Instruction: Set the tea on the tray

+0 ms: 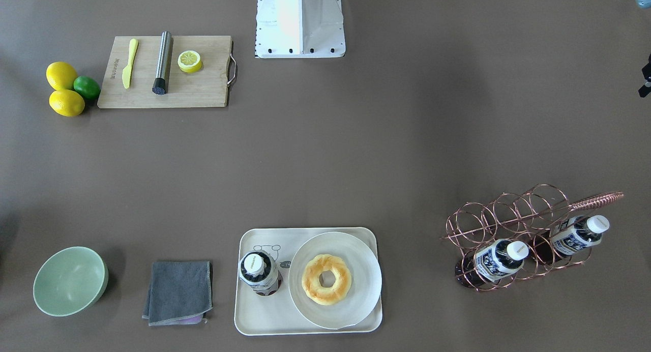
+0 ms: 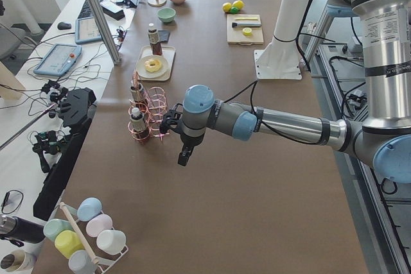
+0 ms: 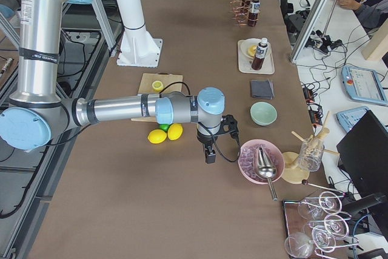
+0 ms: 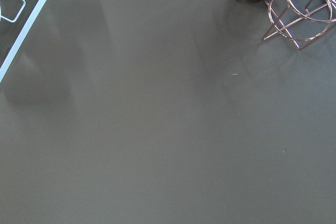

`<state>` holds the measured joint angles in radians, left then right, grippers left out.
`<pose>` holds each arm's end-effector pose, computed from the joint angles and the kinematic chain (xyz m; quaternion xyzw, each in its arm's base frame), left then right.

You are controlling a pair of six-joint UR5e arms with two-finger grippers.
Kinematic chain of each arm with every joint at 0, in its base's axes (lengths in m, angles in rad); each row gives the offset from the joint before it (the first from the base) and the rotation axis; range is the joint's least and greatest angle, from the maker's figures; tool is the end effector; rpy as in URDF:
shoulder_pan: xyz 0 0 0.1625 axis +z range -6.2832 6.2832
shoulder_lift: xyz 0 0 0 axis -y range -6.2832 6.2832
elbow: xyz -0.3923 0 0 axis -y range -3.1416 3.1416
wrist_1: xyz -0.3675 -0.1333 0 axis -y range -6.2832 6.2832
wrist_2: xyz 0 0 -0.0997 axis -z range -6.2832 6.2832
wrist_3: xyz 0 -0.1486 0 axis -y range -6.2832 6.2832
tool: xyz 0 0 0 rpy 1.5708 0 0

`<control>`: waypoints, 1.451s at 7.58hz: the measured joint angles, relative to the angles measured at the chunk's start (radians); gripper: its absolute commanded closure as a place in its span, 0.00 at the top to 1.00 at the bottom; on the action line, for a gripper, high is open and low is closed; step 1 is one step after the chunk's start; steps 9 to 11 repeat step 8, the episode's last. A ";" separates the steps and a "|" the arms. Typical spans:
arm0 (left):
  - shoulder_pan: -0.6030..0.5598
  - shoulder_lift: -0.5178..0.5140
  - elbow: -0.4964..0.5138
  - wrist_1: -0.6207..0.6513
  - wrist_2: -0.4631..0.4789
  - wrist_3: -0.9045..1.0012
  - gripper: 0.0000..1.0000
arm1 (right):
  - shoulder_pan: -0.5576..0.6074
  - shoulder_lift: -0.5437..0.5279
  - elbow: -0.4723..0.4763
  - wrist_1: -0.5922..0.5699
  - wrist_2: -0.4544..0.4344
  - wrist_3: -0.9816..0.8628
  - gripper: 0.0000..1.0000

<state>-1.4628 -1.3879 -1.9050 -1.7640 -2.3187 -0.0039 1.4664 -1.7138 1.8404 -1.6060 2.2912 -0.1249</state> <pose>0.0135 -0.4236 0.5617 0.1392 0.3683 0.1102 0.9126 -0.0085 -0.4195 0.6065 0.0464 -0.3516 -0.1229 0.9269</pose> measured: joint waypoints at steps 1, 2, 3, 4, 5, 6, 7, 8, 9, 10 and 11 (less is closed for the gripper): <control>0.000 -0.003 0.000 -0.001 -0.005 0.002 0.97 | 0.003 -0.001 0.000 0.001 0.005 -0.002 1.00; -0.001 -0.003 -0.001 -0.002 -0.005 0.003 0.97 | 0.009 -0.002 0.001 0.000 0.008 -0.003 1.00; -0.002 -0.005 0.000 -0.003 -0.003 0.003 0.97 | 0.012 -0.002 0.000 0.000 0.009 -0.004 1.00; -0.002 -0.006 0.000 -0.004 -0.002 0.003 0.97 | 0.014 -0.002 0.000 0.000 0.009 -0.002 1.00; -0.003 -0.006 0.000 -0.004 0.001 0.003 0.97 | 0.014 -0.002 0.000 0.000 0.009 0.000 1.00; -0.003 -0.006 0.000 -0.005 0.005 0.002 0.97 | 0.014 -0.002 0.000 0.000 0.009 0.001 1.00; -0.003 -0.006 -0.002 -0.005 0.007 0.002 0.97 | 0.015 -0.002 0.000 0.000 0.008 0.002 1.00; -0.004 -0.006 -0.002 -0.005 0.008 0.002 0.97 | 0.015 -0.003 0.000 0.000 0.008 0.003 1.00; -0.004 -0.006 -0.002 -0.005 0.008 0.002 0.97 | 0.015 -0.003 0.000 0.000 0.008 0.003 1.00; -0.004 -0.006 -0.002 -0.005 0.008 0.002 0.97 | 0.015 -0.003 0.000 0.000 0.008 0.003 1.00; -0.004 -0.006 -0.002 -0.005 0.008 0.002 0.97 | 0.015 -0.003 0.000 0.000 0.008 0.003 1.00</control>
